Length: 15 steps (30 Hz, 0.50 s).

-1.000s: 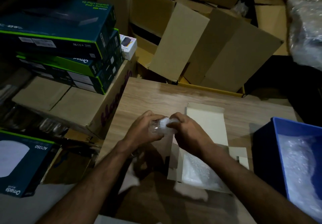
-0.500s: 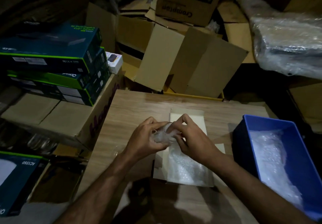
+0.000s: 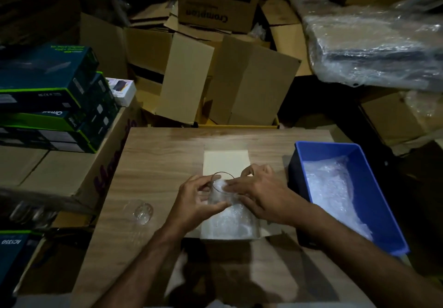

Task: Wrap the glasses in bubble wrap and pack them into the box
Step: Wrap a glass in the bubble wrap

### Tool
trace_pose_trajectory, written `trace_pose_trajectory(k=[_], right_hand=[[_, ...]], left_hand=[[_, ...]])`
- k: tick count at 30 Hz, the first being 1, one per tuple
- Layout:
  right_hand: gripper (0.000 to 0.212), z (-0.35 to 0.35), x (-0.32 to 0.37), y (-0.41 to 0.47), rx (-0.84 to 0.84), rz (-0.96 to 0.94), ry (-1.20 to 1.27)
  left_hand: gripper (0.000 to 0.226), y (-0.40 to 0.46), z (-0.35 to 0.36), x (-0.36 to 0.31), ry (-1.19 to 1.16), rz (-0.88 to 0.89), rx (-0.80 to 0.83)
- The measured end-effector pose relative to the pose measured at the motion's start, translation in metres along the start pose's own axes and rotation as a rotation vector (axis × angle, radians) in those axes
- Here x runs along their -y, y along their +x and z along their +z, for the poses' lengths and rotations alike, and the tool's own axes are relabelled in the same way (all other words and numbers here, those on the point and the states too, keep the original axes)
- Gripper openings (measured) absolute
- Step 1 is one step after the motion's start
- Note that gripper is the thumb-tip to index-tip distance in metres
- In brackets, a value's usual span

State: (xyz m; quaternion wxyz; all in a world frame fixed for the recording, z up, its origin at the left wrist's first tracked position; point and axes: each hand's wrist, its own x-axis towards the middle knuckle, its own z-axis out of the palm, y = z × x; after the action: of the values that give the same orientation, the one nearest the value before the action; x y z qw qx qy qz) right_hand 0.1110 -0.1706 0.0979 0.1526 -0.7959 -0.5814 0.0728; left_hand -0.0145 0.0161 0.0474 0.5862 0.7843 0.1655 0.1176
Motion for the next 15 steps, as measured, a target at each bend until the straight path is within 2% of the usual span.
trace_pose_trajectory(k=[4, 9, 11, 13, 15], right_hand=[[0.029, 0.005, -0.015, -0.012, -0.006, 0.041, 0.110], [0.019, 0.028, -0.028, -0.028, -0.040, 0.074, 0.222], [0.015, 0.047, -0.034, -0.030, -0.040, 0.106, 0.266], [0.011, 0.067, -0.041, -0.030, -0.001, 0.181, 0.311], [0.010, 0.081, -0.047, -0.026, 0.049, 0.275, 0.317]], left_hand=[[0.054, -0.001, 0.023, 0.007, -0.153, -0.107, 0.105], [0.045, -0.002, 0.043, 0.016, -0.102, -0.170, 0.234], [0.047, -0.002, 0.045, 0.025, -0.044, -0.190, 0.302], [0.057, -0.002, 0.042, 0.035, 0.035, -0.277, 0.320], [0.062, -0.002, 0.035, 0.049, 0.315, -0.220, 0.235]])
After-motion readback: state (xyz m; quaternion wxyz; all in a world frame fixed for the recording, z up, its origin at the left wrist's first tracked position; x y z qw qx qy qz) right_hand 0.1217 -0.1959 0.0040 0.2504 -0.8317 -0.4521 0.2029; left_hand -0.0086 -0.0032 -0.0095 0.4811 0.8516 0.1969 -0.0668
